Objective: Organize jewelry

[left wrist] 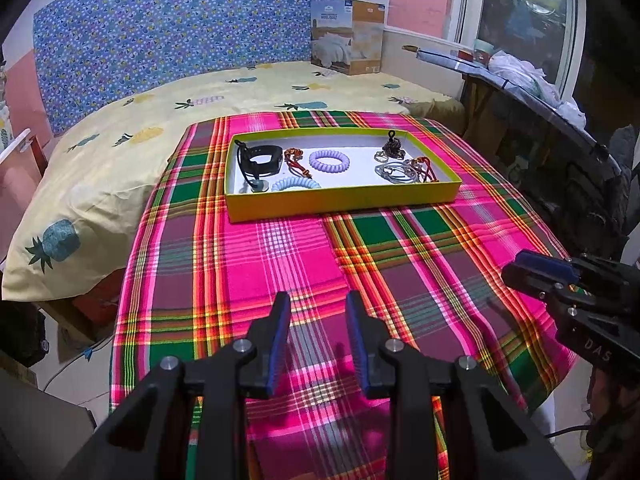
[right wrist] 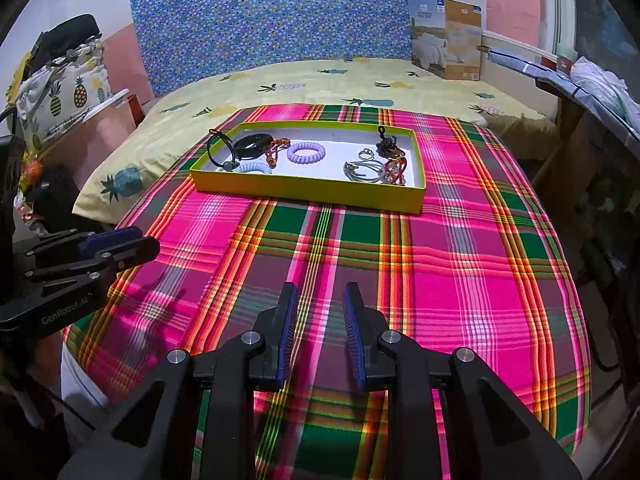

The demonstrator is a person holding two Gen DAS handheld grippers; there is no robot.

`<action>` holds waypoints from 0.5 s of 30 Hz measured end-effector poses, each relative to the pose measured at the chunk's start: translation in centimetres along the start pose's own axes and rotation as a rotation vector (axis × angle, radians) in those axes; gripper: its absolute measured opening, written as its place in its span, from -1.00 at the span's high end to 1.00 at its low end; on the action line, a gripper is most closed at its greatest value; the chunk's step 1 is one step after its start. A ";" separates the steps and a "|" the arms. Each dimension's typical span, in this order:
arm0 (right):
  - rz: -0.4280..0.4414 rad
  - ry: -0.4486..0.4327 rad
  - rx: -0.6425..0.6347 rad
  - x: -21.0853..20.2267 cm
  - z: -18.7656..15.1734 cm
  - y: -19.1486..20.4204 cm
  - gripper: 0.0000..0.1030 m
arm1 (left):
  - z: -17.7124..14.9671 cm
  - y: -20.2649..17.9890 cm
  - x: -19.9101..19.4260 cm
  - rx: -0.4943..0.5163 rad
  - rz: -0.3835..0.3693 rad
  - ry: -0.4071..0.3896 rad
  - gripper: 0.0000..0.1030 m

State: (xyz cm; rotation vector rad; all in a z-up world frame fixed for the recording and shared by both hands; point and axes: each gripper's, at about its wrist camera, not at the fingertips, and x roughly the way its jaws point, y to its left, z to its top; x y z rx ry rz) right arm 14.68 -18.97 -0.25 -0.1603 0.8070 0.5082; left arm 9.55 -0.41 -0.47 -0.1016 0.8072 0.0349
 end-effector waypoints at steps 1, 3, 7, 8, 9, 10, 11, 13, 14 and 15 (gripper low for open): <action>0.000 0.000 -0.001 0.0 0.0 0.0 0.53 | 0.0 0.0 0.0 -0.003 0.001 0.000 0.43; 0.000 -0.001 0.000 0.0 0.0 0.0 0.53 | -0.1 0.1 -0.1 -0.010 -0.003 0.000 0.43; 0.000 0.001 0.000 0.0 -0.1 0.0 0.53 | -0.1 0.2 0.0 -0.015 -0.008 0.006 0.43; 0.000 0.001 0.000 0.0 -0.1 0.1 0.53 | -0.1 0.2 0.0 -0.017 -0.013 0.009 0.43; 0.000 0.000 0.000 0.0 -0.1 0.1 0.53 | -0.1 0.3 0.1 -0.020 -0.017 0.011 0.43; 0.001 0.000 -0.001 0.0 -0.1 0.1 0.53 | -0.1 0.3 0.1 -0.021 -0.017 0.011 0.43; 0.001 0.000 -0.001 0.0 -0.2 0.1 0.53 | -0.1 0.3 0.1 -0.021 -0.016 0.011 0.43; 0.001 0.000 -0.002 0.0 -0.2 0.1 0.53 | -0.1 0.3 0.2 -0.021 -0.015 0.013 0.43; 0.000 0.000 -0.001 0.0 -0.2 0.1 0.53 | -0.1 0.3 0.2 -0.020 -0.015 0.013 0.43; 0.000 0.000 -0.001 0.0 -0.2 0.1 0.53 | -0.1 0.3 0.2 -0.020 -0.014 0.013 0.43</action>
